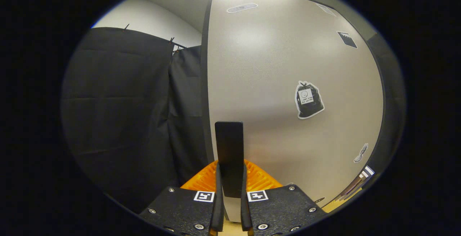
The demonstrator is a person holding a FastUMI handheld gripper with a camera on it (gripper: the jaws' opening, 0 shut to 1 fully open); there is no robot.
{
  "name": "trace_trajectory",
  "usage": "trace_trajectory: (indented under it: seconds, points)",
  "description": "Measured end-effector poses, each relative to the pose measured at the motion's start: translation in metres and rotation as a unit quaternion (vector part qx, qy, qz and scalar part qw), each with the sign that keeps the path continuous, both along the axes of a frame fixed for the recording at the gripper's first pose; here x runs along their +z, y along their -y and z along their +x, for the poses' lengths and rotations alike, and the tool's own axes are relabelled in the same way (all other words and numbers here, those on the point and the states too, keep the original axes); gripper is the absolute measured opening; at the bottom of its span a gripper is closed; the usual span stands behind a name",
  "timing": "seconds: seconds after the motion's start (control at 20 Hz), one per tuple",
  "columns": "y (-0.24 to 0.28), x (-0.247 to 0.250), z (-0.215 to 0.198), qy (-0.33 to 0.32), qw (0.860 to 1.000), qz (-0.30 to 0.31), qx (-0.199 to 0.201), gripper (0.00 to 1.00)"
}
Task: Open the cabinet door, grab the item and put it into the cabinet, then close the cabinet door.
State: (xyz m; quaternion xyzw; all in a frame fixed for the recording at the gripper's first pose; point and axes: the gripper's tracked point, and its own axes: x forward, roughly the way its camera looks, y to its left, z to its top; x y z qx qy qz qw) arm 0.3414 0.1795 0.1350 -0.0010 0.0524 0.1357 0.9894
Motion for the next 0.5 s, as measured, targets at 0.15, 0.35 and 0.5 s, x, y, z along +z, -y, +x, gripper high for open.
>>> trace_trajectory:
  seconds: [0.15,0.35,0.5]
  points:
    - [0.002,0.003,-0.016,-0.011,1.0,0.003,0.027,0.19]
    - [0.007,0.005,-0.034,-0.019,0.998,0.003,0.052,0.19]
    - [0.013,0.004,-0.041,-0.022,0.998,-0.002,0.06,0.19]
